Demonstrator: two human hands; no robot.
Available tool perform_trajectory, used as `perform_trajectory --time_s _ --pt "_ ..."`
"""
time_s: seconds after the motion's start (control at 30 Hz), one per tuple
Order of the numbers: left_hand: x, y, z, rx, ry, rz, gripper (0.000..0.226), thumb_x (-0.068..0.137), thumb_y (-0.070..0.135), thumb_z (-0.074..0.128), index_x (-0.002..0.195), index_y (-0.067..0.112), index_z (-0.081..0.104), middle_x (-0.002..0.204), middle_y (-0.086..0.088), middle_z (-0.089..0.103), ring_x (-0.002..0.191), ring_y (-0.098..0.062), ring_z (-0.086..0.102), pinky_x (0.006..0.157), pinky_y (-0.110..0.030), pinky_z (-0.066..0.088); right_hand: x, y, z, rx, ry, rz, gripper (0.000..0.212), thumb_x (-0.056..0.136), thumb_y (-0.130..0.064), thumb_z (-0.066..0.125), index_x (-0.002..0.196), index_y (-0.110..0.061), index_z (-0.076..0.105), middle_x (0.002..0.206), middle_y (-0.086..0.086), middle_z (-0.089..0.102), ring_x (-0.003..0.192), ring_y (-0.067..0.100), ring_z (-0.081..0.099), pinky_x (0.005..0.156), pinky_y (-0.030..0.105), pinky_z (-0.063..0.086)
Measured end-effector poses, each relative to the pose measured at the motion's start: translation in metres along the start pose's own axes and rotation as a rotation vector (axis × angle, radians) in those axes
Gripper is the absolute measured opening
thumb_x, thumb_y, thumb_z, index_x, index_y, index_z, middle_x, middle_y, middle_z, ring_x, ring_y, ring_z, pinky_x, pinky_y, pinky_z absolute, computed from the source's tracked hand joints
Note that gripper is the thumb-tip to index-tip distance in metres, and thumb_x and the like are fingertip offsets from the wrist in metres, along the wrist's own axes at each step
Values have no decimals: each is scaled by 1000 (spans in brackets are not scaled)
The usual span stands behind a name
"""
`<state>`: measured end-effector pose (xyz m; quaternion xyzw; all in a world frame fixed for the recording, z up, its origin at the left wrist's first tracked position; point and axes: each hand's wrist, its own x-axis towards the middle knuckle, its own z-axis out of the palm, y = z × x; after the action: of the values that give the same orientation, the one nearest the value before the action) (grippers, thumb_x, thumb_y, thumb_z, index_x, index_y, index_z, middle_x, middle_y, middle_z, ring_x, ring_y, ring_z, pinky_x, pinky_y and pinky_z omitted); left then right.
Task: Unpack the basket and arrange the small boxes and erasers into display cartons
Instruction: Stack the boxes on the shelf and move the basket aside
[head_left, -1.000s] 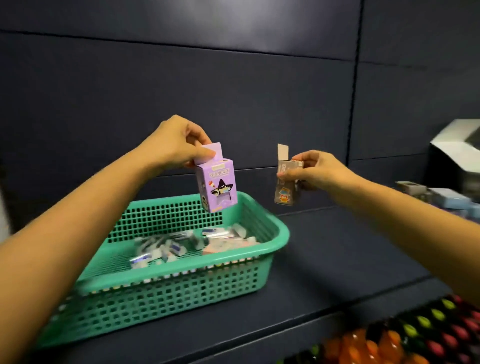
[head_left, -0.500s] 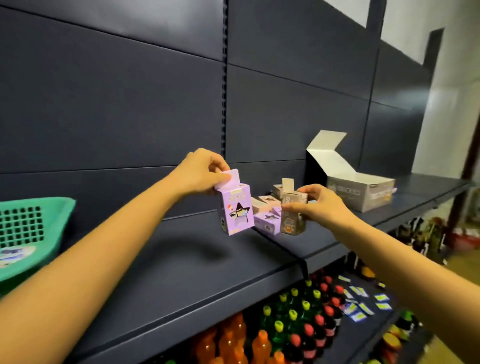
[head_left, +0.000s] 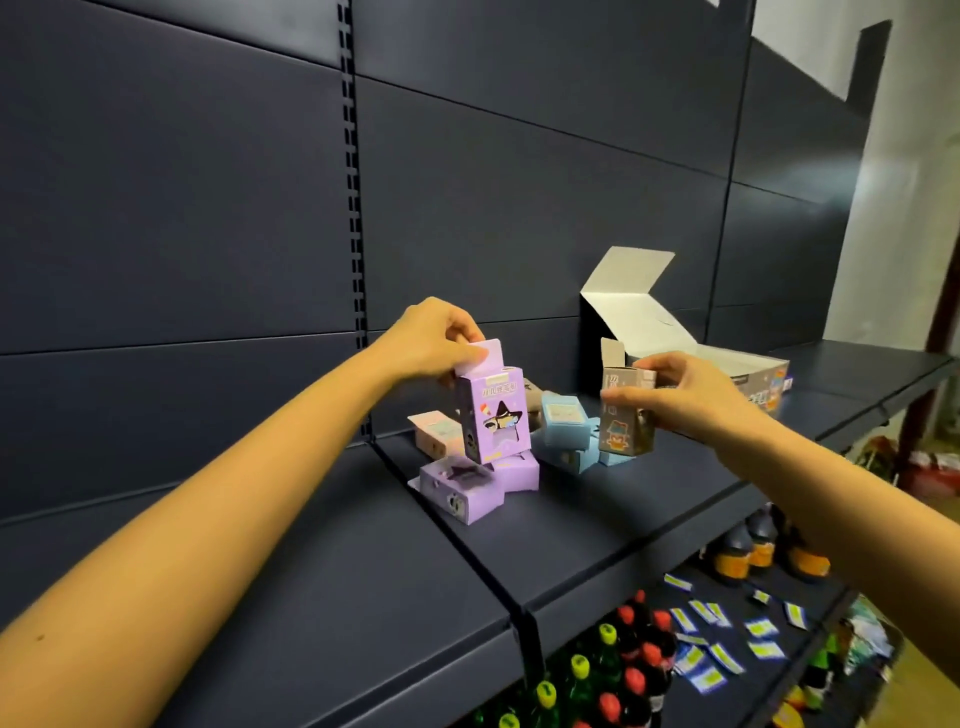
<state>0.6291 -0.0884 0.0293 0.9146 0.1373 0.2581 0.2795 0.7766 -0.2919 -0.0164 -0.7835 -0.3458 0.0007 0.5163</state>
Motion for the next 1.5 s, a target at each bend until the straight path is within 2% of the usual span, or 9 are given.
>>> perform_trajectory --time_s 0.1,0.27,0.5,0.7,0.83,0.9,1.0,1.17,1.5 --pt "19 -10 8 -24 17 -41 5 87 8 59 88 8 64 77 -10 67 70 -24 61 48 -16 50 23 7 -1 23 -51 -11 47 75 -34 74 111 -15 52 100 4 62 87 16 61 69 24 52" --pt "43 -23 19 -59 56 -117 6 87 6 58 84 8 64 81 -16 69 69 -24 59 45 -14 48 58 22 3 47 -101 -26 46 70 -34 77 107 -17 54 101 7 64 96 24 64 86 42 56" --pt "63 -38 33 -76 13 -302 7 89 8 59 86 7 65 79 -11 69 66 -16 59 45 -12 47 120 34 18 53 -205 -105 55 59 -47 80 101 -17 61 97 7 69 90 23 68 78 43 58" --pt "60 -66 63 -20 -84 -493 12 87 5 58 87 6 70 74 -4 67 60 -9 56 47 -14 43 178 29 44 -137 -207 -171 54 69 -54 72 102 -14 57 104 7 67 97 23 63 85 39 52" --pt "58 -73 70 34 -78 -500 13 85 7 62 81 14 72 92 -6 73 79 -12 62 62 -15 49 212 27 69 -306 -251 -208 51 74 -59 65 92 -11 59 106 10 66 100 27 60 77 37 47" --pt "58 -69 67 117 -14 -487 11 85 12 63 81 18 72 90 0 73 82 -8 63 77 -20 51 224 23 83 -360 -275 -228 56 75 -61 62 94 -9 64 107 12 66 99 28 60 69 32 40" --pt "55 -62 60 248 113 -472 10 87 17 61 86 16 71 89 3 70 78 -4 60 72 -16 48 232 21 101 -464 -321 -248 62 78 -61 60 107 -6 61 116 14 61 106 31 57 70 31 39" --pt "31 -54 35 538 289 -554 15 87 26 60 94 18 70 98 0 71 96 -20 64 87 -34 50 224 9 109 -826 -339 -395 70 83 -69 44 124 -12 56 129 9 54 121 29 49 87 34 40" --pt "-84 -31 -40 1026 613 -808 39 92 34 50 126 13 55 126 -13 58 120 -33 49 92 -43 43 138 -85 146 -531 -495 -974 42 92 -39 48 128 -18 50 129 6 55 114 30 53 81 35 41"
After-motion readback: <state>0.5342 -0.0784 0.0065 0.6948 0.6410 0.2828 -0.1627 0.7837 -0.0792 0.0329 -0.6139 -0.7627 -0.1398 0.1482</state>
